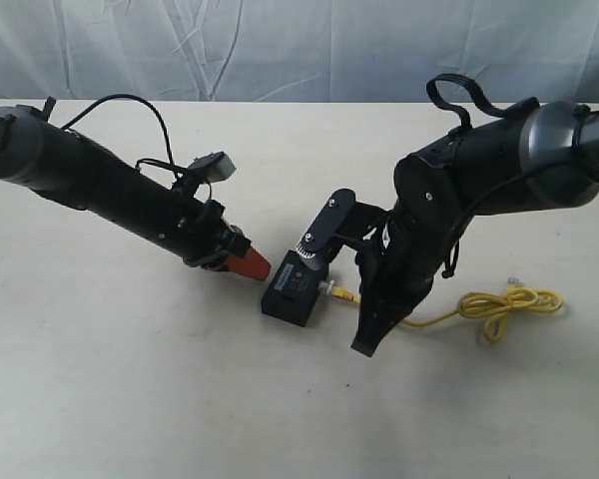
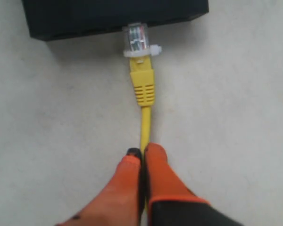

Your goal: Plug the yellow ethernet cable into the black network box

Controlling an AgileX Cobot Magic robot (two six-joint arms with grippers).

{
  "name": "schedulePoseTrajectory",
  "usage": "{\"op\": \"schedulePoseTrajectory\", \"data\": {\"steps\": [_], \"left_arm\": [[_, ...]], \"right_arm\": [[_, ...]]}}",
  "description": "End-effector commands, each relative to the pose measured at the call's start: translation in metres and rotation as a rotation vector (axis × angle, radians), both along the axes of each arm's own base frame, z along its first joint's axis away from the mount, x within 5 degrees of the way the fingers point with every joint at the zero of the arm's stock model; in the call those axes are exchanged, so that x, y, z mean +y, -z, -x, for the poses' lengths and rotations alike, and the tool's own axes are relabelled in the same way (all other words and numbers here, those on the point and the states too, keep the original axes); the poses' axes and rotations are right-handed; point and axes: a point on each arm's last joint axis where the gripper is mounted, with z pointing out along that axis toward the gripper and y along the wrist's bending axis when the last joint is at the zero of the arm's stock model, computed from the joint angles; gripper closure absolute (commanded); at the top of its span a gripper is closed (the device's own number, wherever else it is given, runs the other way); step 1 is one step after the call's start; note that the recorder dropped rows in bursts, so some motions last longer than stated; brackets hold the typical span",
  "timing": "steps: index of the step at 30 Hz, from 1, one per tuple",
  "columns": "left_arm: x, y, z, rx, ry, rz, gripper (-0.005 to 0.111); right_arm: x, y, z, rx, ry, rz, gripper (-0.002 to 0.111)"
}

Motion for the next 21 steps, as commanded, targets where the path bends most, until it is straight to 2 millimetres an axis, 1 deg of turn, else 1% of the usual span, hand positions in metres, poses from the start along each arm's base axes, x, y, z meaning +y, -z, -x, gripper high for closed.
{"op": "schedulePoseTrajectory", "data": {"steps": [1,8,12,17,19,21], "left_arm": [[-0.002,-0.002,0.000,-0.002,0.004,0.011,0.107],[-0.002,-0.002,0.000,-0.002,0.004,0.011,0.107],[-0.002,-0.002,0.000,-0.002,0.004,0.011,0.107],[-0.002,-0.002,0.000,-0.002,0.004,0.011,0.107],[-0.002,-0.002,0.000,-0.002,0.004,0.011,0.107],[-0.002,-0.002,0.000,-0.002,0.004,0.011,0.107]], "right_arm": [[0.000,-0.002,0.000,-0.003,-0.001,0.001,0.109],[-0.003,-0.002,0.001,0.001,-0.022,0.031,0.109],[-0.003,-0.010,-0.001,0.040,-0.028,0.076,0.109],[0.004,-0.023,-0.006,0.045,-0.022,0.093,0.109],[0.012,-0.023,0.000,0.022,-0.062,0.129,0.109],[0.014,-0.020,0.000,-0.022,-0.065,0.188,0.109]]}}
